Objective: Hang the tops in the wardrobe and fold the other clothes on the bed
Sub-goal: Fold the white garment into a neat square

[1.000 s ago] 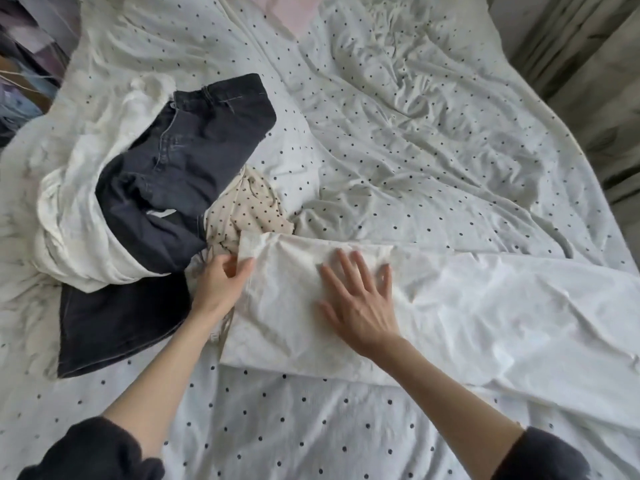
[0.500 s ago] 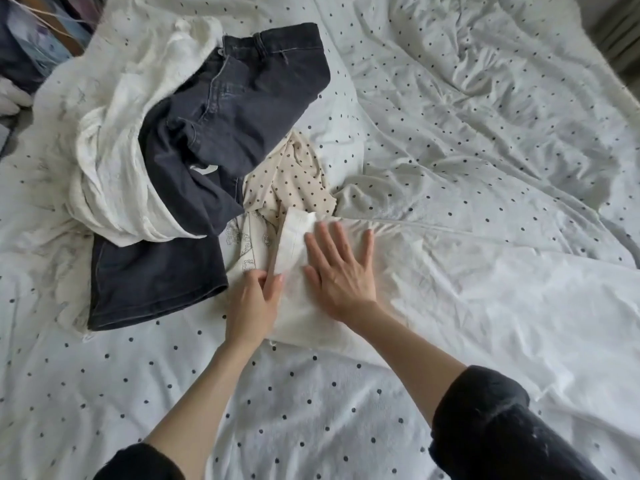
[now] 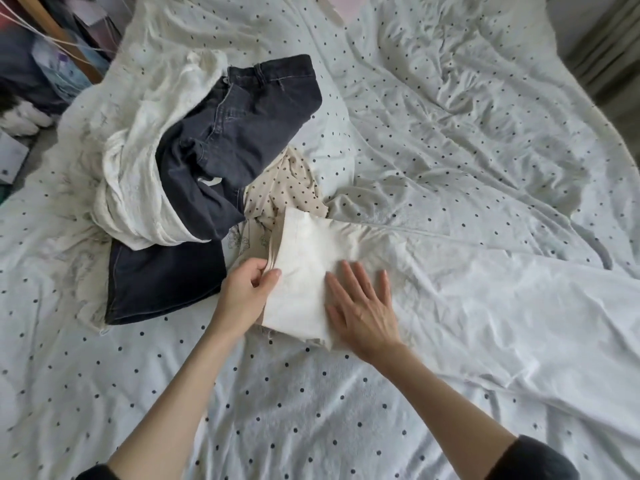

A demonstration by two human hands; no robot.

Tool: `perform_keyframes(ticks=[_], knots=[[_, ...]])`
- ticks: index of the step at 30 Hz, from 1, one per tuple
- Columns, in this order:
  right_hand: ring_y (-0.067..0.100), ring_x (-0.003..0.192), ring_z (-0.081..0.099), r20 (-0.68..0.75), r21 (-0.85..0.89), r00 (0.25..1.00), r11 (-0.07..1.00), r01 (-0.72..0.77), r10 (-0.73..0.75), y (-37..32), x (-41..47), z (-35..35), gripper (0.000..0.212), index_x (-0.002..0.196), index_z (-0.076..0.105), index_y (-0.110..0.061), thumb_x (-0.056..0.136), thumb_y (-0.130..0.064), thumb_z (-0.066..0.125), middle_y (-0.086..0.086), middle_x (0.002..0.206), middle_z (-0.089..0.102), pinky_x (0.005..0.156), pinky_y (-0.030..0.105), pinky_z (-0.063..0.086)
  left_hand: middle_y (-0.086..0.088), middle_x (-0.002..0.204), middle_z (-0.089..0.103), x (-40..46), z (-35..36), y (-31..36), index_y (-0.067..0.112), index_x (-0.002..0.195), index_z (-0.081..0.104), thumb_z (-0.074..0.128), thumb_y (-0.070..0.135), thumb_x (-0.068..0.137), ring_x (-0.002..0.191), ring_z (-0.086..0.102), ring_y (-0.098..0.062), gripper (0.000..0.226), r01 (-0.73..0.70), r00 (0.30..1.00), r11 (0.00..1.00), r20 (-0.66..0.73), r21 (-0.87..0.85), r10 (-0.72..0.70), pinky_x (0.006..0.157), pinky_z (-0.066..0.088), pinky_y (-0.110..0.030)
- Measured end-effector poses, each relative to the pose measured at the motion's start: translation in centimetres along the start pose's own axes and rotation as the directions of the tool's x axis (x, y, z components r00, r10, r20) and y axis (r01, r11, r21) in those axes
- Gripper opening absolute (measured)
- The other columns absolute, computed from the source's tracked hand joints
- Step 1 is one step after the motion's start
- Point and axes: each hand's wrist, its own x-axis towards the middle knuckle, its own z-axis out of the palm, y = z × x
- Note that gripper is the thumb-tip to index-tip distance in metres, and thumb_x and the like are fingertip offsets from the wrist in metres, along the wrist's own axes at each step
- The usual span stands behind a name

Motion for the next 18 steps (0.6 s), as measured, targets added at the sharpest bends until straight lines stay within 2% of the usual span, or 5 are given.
perform_keyframes(ticks=[4, 7, 10, 14, 18], knots=[[0.015, 0.138, 0.032, -0.093, 0.680, 0.972, 0.727, -0.098, 0.218, 0.8, -0.7, -3.3, 0.041, 0.140, 0.043, -0.022, 0.099, -0.028, 0.043, 0.002, 0.148, 0.039, 0.115, 0.038, 0.022, 0.009, 0.059, 0.053, -1.0, 0.0, 6.4, 0.026, 0.078, 0.056, 0.061, 0.019, 0.090, 0.053, 0.045, 0.002, 0.015, -0.126, 0.992, 0.992, 0.003, -0.012, 0.126, 0.051, 0.034, -0.013], [0.013, 0.121, 0.052, 0.162, 0.981, 0.892, 0.026, -0.190, 0.421, 3.5, -2.3, -7.0, 0.040, 0.137, 0.046, -0.027, 0.098, -0.037, 0.043, -0.005, 0.135, 0.051, 0.096, 0.035, 0.046, 0.000, 0.064, 0.062, -2.5, 2.7, 11.5, 0.026, 0.079, 0.056, 0.062, 0.017, 0.089, 0.056, 0.050, -0.005, 0.015, -0.256, 0.963, 0.966, 0.082, -0.032, 0.257, 0.053, 0.038, -0.016], [0.022, 0.114, 0.057, 0.350, 0.844, 0.855, -0.525, -0.110, 0.383, 8.4, -4.9, -9.0, 0.046, 0.138, 0.039, -0.027, 0.097, -0.048, 0.035, 0.000, 0.129, 0.054, 0.085, 0.044, 0.050, -0.001, 0.064, 0.062, -3.9, 8.1, 14.9, 0.020, 0.083, 0.058, 0.061, 0.015, 0.089, 0.056, 0.050, -0.009, 0.008, -0.312, 0.926, 0.948, 0.200, -0.070, 0.320, 0.055, 0.040, -0.022], [0.026, 0.104, 0.064, 0.394, 0.818, 0.816, -0.566, -0.102, 0.422, 14.3, -8.4, -9.4, 0.049, 0.140, 0.037, -0.023, 0.098, -0.049, 0.032, 0.004, 0.124, 0.058, 0.082, 0.047, 0.051, 0.007, 0.058, 0.052, -4.9, 16.9, 15.8, 0.016, 0.090, 0.062, 0.061, 0.014, 0.088, 0.052, 0.046, -0.003, 0.003, -0.310, 0.896, 0.950, 0.347, 0.041, 0.278, 0.056, 0.034, -0.022], [0.026, 0.104, 0.064, 0.456, 0.848, 0.791, -0.467, -0.249, 0.407, 16.6, -10.3, -8.4, 0.047, 0.139, 0.038, -0.021, 0.097, -0.042, 0.043, 0.003, 0.128, 0.056, 0.083, 0.044, 0.054, -0.002, 0.104, 0.066, -6.2, 21.3, 13.5, 0.019, 0.126, 0.052, 0.059, 0.022, 0.089, 0.096, 0.061, -0.020, 0.038, -0.276, 0.803, 0.902, 0.595, 0.331, 0.028, 0.077, 0.044, -0.026]])
